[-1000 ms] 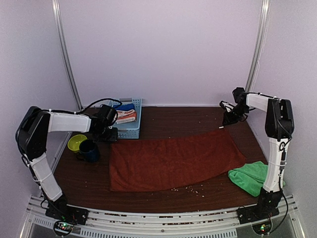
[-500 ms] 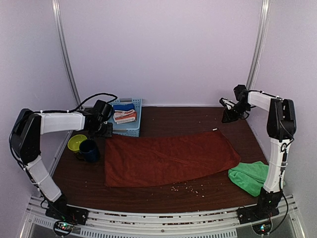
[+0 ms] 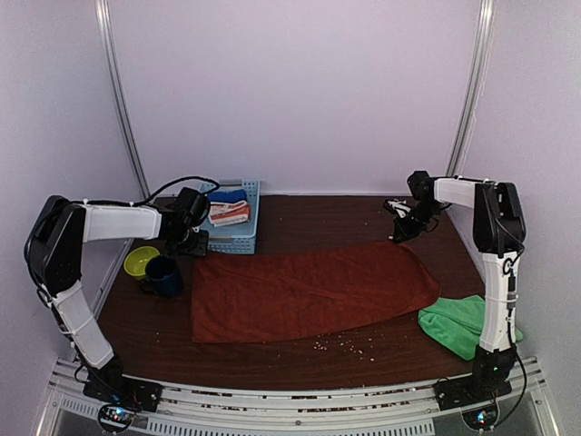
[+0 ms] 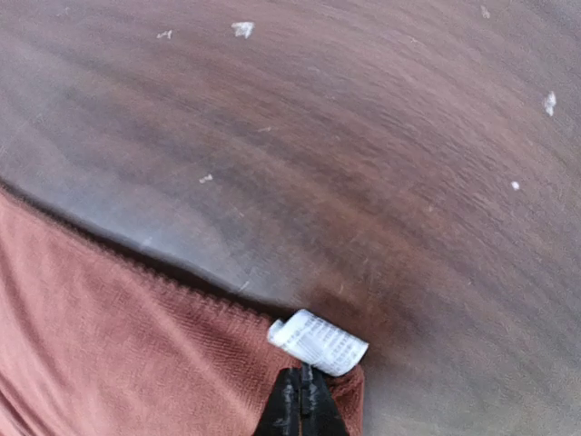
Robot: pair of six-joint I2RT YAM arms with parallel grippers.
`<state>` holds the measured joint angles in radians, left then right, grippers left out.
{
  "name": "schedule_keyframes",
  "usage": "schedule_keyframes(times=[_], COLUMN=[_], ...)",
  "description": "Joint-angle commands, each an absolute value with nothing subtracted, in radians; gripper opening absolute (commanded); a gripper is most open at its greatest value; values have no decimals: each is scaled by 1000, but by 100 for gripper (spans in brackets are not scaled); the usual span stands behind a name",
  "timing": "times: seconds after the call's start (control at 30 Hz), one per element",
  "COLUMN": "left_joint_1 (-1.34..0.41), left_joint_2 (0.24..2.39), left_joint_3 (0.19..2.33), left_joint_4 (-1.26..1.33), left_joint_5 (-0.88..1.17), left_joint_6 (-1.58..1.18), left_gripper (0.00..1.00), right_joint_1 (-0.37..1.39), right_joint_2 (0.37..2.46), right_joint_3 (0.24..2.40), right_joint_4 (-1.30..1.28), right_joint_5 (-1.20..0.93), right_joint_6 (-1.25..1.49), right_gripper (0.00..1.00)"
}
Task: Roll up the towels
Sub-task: Smooth out the towel at the center of the board, then move the towel to the corner of the board.
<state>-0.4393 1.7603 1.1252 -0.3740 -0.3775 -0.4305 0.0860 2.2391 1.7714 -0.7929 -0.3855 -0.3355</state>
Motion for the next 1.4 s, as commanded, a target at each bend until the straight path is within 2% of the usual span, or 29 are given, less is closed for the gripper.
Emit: schedule_keyframes(times=[0.0, 0.03, 0.13, 0.3, 0.53, 0.7, 0.8, 0.97, 1.1, 1.23, 1.37], left_joint_1=[-431, -432, -440, -499, -682, -777, -810, -828, -828, -829, -830], left_joint_2=[1707, 1691, 1645, 1592, 1638, 1663, 1663, 1649, 1638, 1639, 1636], left_joint_3=[1149, 1142, 1115, 1088, 1097, 1072, 1038, 991, 972, 959, 940], left_joint_4=[-389, -391, -392, -392, -419, -421, -419, -413, -395, -364, -346], left_joint_5=[-362, -350, -307, -211, -137, -106, -86, -84, -86, -81, -76], left_joint_6=[-422, -422, -423, -397, -370, -421, -452, -470, -466, -460, -457], left_gripper=[30, 33, 37, 36, 35, 34, 34, 34, 34, 34, 34], right_joint_1=[83, 82, 76, 52, 16, 14, 13, -13, -61, -80, -80], right_joint_2=[2276, 2278, 2289, 2314, 2292, 2114, 1988, 1817, 1702, 1652, 1610], right_joint_3=[1839, 1843, 1858, 1903, 1901, 1743, 1646, 1464, 1304, 1139, 1038], right_joint_4=[-789, -782, -762, -754, -762, -714, -728, -786, -798, -788, -801], right_joint_5=[-333, -328, -303, -265, -270, -304, -308, -268, -158, -72, -78], right_joint_6=[-315, -312, -297, -260, -253, -249, -268, -319, -367, -458, -549], right_gripper=[0, 0, 0, 0, 0, 23, 30, 34, 35, 34, 32])
